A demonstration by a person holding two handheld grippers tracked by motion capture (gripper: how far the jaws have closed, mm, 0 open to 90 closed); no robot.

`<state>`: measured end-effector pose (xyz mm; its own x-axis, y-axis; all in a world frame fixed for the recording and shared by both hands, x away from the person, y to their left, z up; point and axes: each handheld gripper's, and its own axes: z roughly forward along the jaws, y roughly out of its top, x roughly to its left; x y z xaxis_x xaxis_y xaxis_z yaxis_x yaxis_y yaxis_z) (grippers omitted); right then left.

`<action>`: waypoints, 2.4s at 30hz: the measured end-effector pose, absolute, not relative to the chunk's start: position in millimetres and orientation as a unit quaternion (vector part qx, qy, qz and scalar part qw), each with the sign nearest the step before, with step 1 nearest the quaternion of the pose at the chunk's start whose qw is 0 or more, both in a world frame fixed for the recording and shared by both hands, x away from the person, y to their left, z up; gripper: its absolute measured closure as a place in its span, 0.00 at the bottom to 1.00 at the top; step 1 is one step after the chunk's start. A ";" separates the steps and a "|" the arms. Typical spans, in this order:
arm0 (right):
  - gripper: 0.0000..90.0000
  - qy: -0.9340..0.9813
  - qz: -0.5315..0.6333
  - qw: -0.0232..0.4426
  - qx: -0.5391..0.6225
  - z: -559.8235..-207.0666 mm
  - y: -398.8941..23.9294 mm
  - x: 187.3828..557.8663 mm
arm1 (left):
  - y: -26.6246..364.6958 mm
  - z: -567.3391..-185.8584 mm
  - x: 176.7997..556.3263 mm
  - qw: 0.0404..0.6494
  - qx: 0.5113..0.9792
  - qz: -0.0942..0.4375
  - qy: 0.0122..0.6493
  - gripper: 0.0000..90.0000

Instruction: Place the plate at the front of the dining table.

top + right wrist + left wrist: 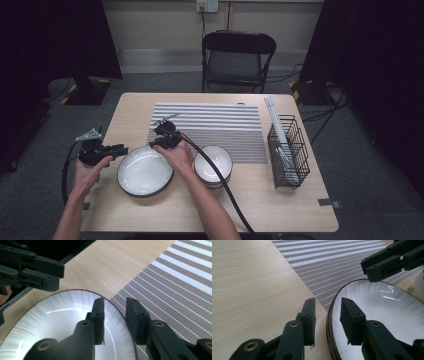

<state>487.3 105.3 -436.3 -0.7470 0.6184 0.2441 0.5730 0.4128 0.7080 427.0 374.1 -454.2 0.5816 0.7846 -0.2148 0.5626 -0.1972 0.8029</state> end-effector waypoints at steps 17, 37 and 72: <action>0.97 0.834 0.399 0.031 0.379 -449.1 98.3 489.5 | 373.4 -459.6 429.9 0.452 0.766 0.088 0.449 0.82; 0.97 0.821 0.411 0.019 0.396 -454.1 95.6 488.8 | 369.8 -464.1 431.8 0.455 0.764 0.083 0.450 0.97; 0.97 0.807 0.428 0.005 0.407 -463.5 95.8 481.4 | 369.8 -464.7 433.8 0.452 0.763 0.084 0.454 0.95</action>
<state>481.4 95.8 -463.5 -0.6688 0.6612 0.3398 0.6524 0.3028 0.6948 433.8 369.8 -464.7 0.5743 0.7683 -0.2827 0.6167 -0.1788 0.7666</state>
